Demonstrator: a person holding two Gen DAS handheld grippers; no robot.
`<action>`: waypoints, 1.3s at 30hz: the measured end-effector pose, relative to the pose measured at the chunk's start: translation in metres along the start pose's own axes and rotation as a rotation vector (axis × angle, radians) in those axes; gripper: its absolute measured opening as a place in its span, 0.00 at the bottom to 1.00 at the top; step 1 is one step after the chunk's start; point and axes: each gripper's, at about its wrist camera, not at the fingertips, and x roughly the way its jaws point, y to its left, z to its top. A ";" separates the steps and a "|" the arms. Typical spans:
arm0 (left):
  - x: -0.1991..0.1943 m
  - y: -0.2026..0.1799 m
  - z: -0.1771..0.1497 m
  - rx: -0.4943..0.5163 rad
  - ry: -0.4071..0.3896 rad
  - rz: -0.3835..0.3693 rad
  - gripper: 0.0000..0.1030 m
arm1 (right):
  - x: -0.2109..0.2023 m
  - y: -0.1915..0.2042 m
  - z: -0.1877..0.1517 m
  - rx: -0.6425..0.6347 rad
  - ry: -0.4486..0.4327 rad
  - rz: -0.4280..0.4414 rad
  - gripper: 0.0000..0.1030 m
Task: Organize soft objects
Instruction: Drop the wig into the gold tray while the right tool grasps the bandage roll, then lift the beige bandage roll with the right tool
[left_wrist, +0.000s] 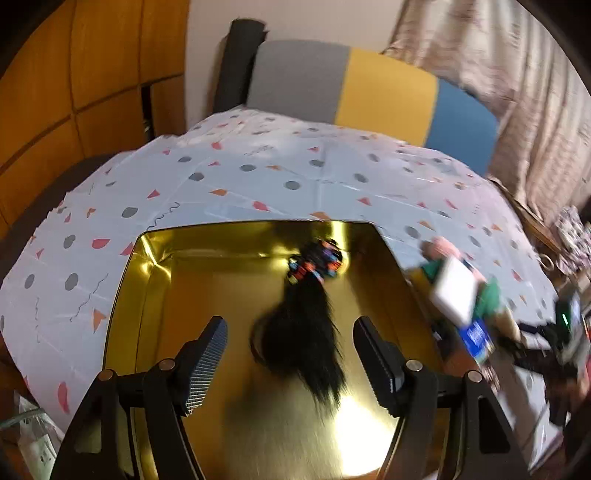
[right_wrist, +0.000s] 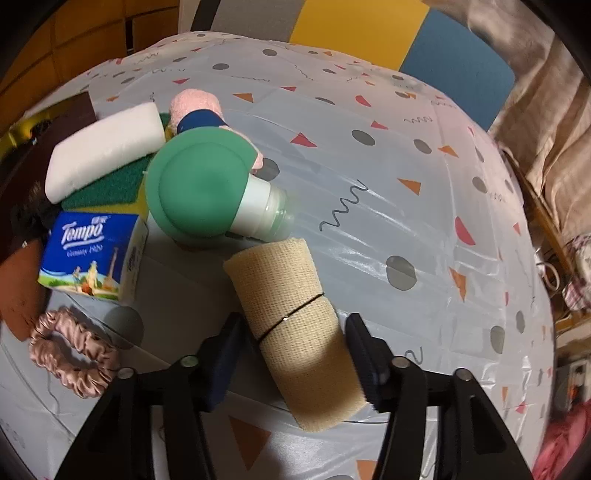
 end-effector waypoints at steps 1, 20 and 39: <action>-0.006 -0.002 -0.005 0.005 -0.005 -0.007 0.69 | -0.001 -0.001 0.001 0.007 -0.002 0.010 0.68; -0.064 0.011 -0.065 -0.081 -0.010 -0.050 0.61 | 0.001 0.013 0.003 -0.052 0.053 -0.064 0.44; -0.098 0.014 -0.086 -0.049 -0.070 0.036 0.59 | -0.019 0.004 -0.039 0.186 0.039 -0.105 0.43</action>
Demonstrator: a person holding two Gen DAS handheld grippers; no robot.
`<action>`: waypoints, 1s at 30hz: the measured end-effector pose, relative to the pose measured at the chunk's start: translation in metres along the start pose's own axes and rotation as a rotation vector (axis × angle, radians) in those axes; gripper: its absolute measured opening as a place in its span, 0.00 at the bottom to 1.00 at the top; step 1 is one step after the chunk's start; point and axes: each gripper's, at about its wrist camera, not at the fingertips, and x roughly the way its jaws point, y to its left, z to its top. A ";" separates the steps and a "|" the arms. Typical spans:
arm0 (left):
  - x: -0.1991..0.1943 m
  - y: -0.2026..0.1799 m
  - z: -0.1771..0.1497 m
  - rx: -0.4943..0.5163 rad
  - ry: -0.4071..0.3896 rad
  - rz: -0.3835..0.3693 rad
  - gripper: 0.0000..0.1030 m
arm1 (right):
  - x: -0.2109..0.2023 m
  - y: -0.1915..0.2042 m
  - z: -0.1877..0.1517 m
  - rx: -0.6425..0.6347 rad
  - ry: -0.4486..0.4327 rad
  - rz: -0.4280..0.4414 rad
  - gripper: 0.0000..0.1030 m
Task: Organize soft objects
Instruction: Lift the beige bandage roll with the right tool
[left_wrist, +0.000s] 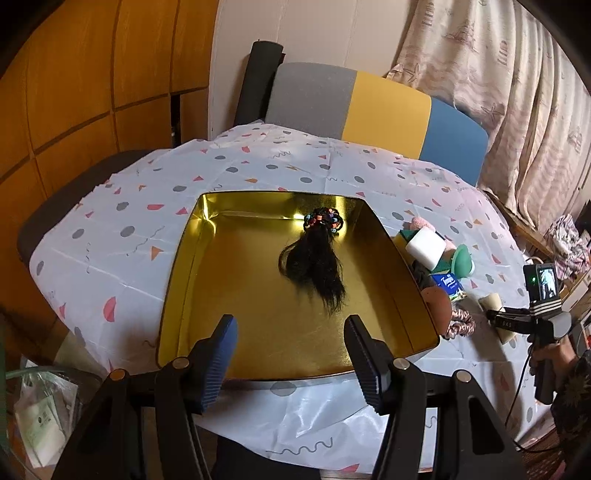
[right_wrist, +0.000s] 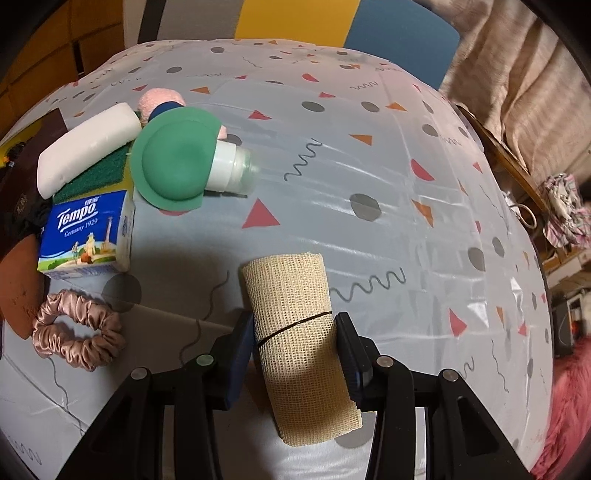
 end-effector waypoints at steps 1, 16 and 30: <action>-0.001 0.000 -0.001 0.001 0.000 -0.002 0.59 | -0.002 0.000 -0.002 0.005 0.000 0.000 0.43; 0.000 -0.002 -0.013 0.016 0.020 -0.016 0.59 | -0.029 0.010 -0.024 0.098 -0.006 0.102 0.43; 0.005 0.002 -0.018 0.011 0.040 -0.014 0.59 | -0.039 0.040 -0.031 0.101 -0.021 0.146 0.43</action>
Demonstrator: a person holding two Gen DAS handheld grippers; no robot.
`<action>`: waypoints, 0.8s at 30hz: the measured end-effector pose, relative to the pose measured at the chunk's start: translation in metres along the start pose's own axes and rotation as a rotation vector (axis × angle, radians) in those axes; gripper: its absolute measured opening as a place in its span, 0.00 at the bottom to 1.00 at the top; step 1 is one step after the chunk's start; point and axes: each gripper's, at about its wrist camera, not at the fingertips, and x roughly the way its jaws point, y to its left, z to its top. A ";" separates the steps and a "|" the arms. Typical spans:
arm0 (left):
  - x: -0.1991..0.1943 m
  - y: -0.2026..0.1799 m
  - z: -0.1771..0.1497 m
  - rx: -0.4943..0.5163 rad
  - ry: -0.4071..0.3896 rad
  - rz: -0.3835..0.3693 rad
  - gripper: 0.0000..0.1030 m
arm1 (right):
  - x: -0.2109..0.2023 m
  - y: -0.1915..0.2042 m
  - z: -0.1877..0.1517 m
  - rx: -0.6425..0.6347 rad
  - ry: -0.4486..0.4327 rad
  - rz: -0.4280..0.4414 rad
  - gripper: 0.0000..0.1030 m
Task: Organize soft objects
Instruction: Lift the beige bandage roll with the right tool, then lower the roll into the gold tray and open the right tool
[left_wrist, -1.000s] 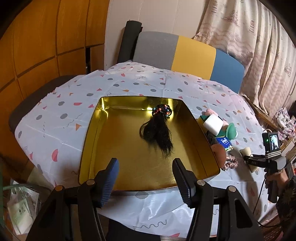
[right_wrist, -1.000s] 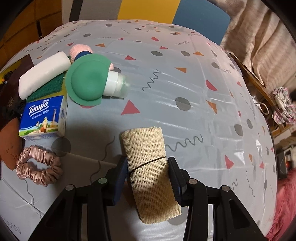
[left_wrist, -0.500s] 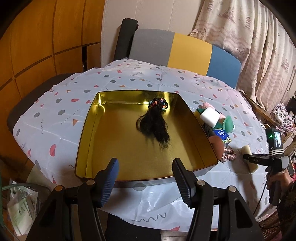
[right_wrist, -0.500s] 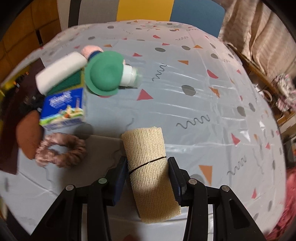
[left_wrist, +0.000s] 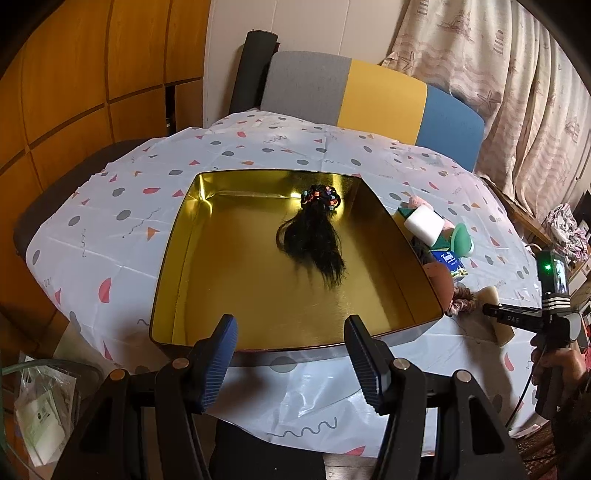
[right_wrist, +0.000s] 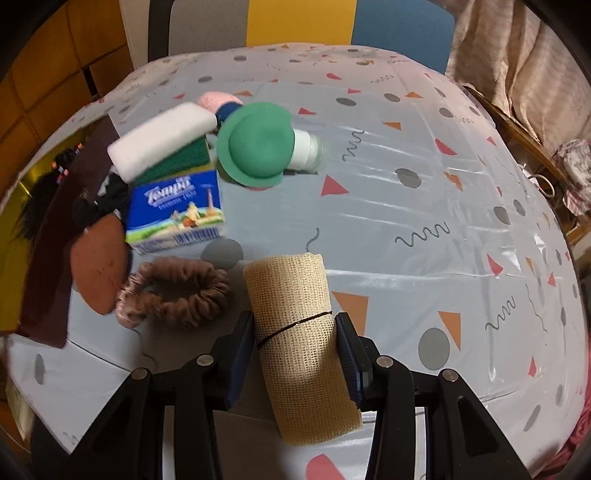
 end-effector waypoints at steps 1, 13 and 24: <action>0.000 0.001 0.000 -0.003 -0.001 0.003 0.59 | -0.005 0.001 0.001 0.007 -0.012 0.014 0.43; 0.005 0.014 0.001 -0.052 0.009 0.009 0.59 | -0.070 0.116 0.018 -0.166 -0.150 0.263 0.43; 0.004 0.027 0.004 -0.087 0.003 0.014 0.59 | -0.046 0.212 0.046 -0.248 -0.105 0.319 0.44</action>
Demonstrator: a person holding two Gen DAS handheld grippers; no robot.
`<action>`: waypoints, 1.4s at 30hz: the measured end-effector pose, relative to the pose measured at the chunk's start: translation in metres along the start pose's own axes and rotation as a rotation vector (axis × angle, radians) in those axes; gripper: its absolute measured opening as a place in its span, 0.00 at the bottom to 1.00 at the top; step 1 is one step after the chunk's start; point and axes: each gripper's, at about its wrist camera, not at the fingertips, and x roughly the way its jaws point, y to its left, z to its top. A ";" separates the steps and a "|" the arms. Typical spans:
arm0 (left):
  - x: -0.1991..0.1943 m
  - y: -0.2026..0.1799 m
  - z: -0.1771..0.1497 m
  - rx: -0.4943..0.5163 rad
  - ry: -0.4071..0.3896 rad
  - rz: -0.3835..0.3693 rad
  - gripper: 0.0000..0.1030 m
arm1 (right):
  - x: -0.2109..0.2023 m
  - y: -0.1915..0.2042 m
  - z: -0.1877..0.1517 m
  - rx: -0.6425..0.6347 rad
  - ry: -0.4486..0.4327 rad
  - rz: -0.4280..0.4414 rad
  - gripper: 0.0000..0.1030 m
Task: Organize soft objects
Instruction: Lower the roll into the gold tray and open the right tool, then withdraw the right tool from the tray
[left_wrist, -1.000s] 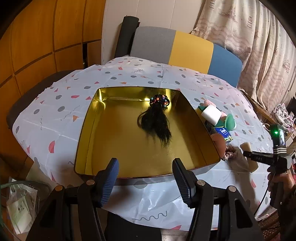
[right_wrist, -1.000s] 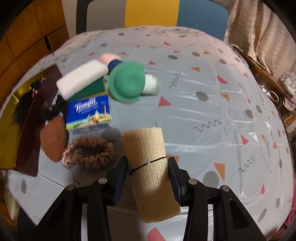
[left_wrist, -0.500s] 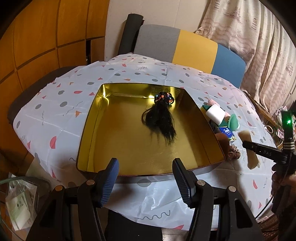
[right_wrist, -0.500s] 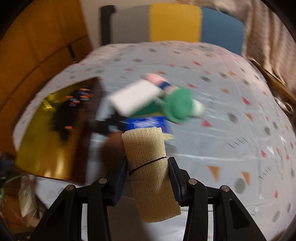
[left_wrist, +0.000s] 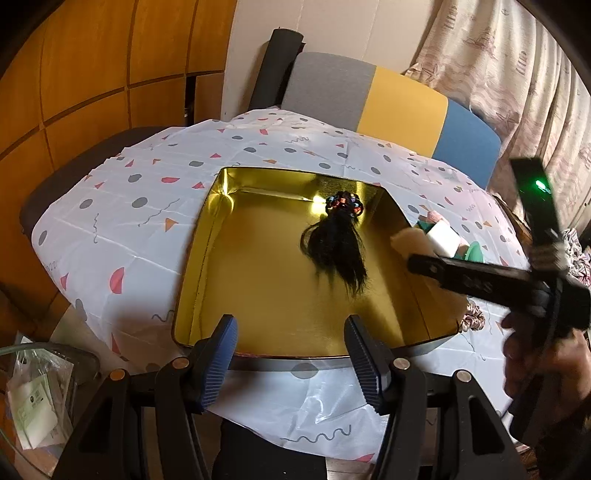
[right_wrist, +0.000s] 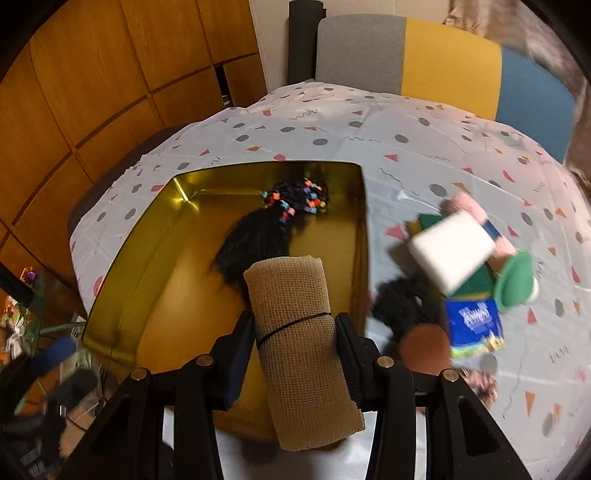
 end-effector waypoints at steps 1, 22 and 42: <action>0.001 0.001 0.000 -0.002 0.002 0.000 0.59 | 0.006 0.001 0.005 0.007 0.004 -0.015 0.45; 0.005 -0.001 0.003 0.013 0.015 0.024 0.59 | -0.011 -0.002 0.008 -0.009 -0.138 -0.042 0.80; 0.001 -0.051 0.010 0.122 0.035 -0.101 0.59 | -0.066 -0.144 -0.059 0.020 -0.128 -0.308 0.84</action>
